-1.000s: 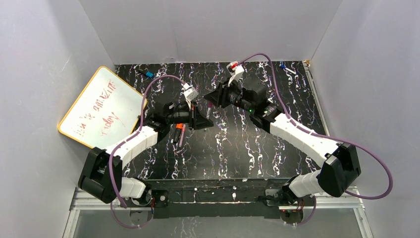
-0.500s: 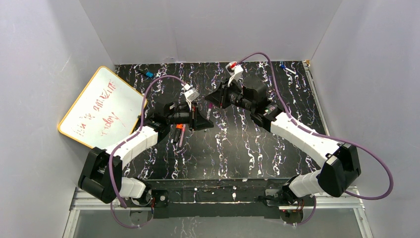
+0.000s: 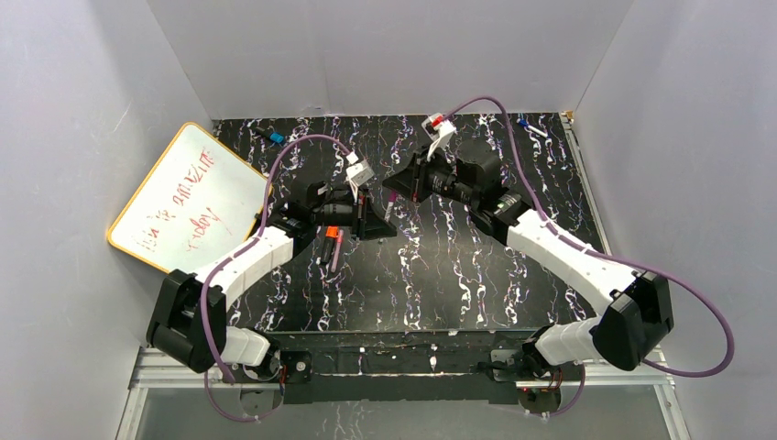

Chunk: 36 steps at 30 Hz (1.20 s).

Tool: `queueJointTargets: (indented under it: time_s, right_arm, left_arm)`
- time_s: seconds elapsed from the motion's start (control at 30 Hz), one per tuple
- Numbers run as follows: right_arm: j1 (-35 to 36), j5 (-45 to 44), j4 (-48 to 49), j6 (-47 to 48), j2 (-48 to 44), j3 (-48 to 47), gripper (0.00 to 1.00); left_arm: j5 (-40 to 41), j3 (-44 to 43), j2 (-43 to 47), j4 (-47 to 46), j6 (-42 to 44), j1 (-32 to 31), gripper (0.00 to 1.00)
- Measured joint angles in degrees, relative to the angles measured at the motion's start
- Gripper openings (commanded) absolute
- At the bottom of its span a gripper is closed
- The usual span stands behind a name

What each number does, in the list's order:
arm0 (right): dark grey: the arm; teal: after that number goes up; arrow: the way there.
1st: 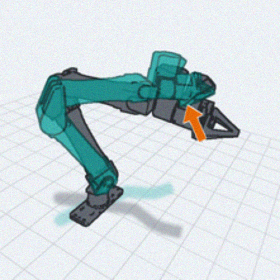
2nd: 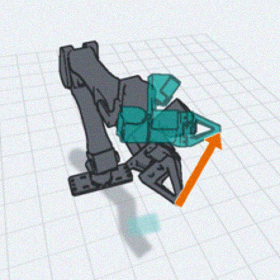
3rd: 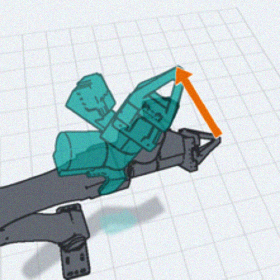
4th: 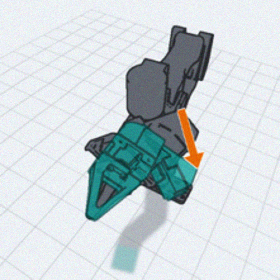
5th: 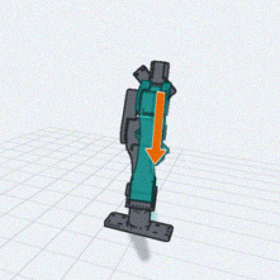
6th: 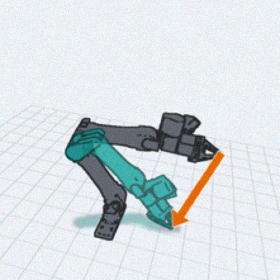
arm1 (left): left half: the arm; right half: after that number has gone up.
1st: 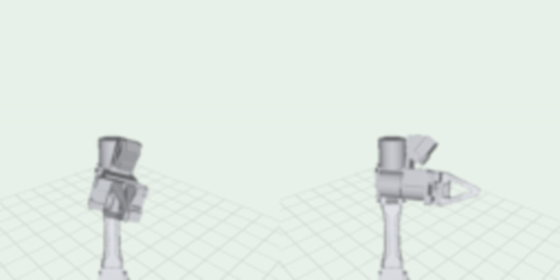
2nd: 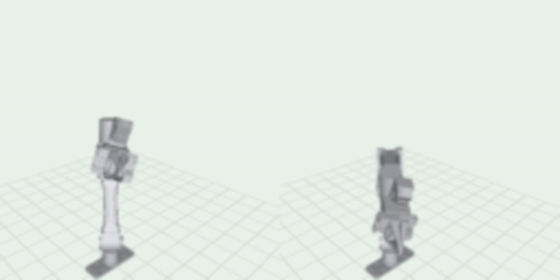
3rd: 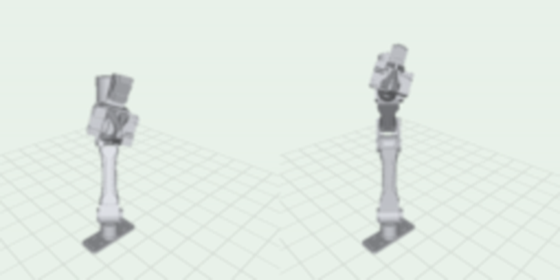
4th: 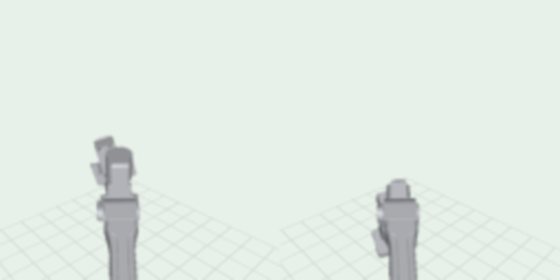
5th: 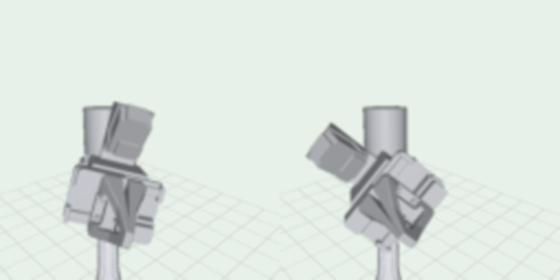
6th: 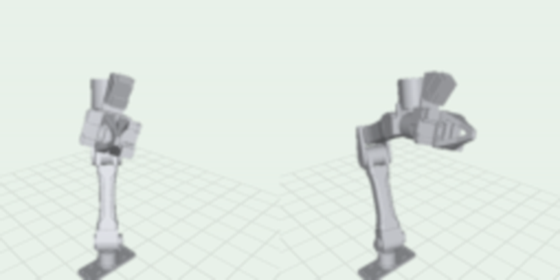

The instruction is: Insert the pens into the pen caps

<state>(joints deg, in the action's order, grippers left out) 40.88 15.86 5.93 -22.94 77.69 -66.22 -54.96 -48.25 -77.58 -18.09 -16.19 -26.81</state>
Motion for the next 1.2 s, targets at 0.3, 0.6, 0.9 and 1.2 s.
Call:
queueJointTargets:
  time_s: [0.3,0.6,0.9,1.2]
  right_arm:
    - [-0.4,1.5,0.0,1.5,-1.4,1.5,0.01]
    - [-0.7,2.6,-0.6,3.8,-1.6,1.6,0.01]
    - [-0.7,2.7,0.4,4.4,-3.7,4.4,0.01]
    - [-0.7,1.8,3.0,4.5,-6.1,7.5,0.01]
  left_arm:
    - [-1.5,-4.4,-1.9,8.5,5.7,-0.4,0.00]
    - [-1.3,-9.1,-4.2,17.2,11.5,-0.8,0.00]
    - [0.7,-11.3,-4.3,22.9,14.7,-1.2,0.00]
    - [3.5,-12.1,-4.3,23.7,15.2,-1.6,0.00]
